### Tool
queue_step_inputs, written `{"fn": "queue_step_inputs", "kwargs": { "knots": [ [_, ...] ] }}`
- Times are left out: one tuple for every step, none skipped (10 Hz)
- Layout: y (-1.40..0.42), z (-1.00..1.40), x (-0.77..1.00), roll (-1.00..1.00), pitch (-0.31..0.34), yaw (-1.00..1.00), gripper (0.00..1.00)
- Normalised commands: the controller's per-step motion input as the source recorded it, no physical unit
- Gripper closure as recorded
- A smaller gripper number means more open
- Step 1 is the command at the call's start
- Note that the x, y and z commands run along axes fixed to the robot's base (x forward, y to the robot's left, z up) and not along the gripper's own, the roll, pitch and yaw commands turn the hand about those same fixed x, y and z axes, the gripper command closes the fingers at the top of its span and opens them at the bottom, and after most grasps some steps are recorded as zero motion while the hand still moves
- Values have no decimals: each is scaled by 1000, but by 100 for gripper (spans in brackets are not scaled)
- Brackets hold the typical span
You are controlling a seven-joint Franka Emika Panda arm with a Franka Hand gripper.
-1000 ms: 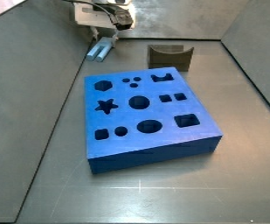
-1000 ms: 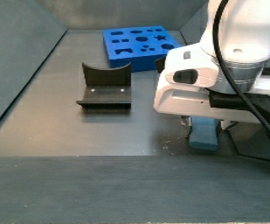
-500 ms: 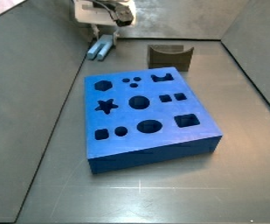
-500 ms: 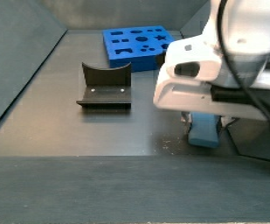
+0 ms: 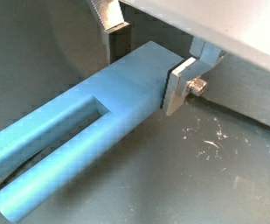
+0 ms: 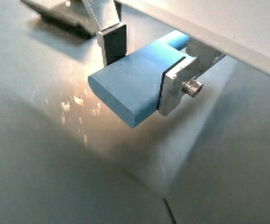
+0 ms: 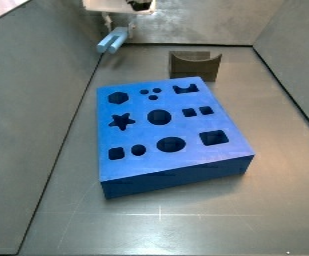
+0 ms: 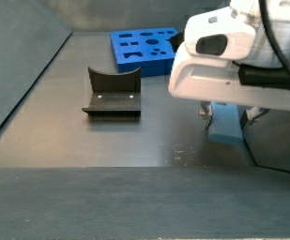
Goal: Pick up the square-circle object. Move up. Rotate the square-circle object. Place the square-circle object on the fixture. Regrasp the square-circle object. Move to above the board. Insert the square-circle object.
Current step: Rotate the square-circle object.
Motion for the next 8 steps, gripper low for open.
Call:
{"fn": "queue_step_inputs", "kwargs": {
  "knots": [
    [-1000, 535, 571, 10, 14, 17, 100],
    [-1000, 514, 491, 26, 88, 35, 100],
    [-969, 494, 442, 51, 101, 33, 100],
    [-656, 316, 254, 95, 128, 29, 100],
    [-422, 192, 156, 128, 135, 28, 100],
    [-204, 110, 96, 154, 132, 26, 100],
    [0, 0, 0, 0, 0, -1000, 100],
    [23, -5, -13, -2, -1, -1000, 100]
  ]
}}
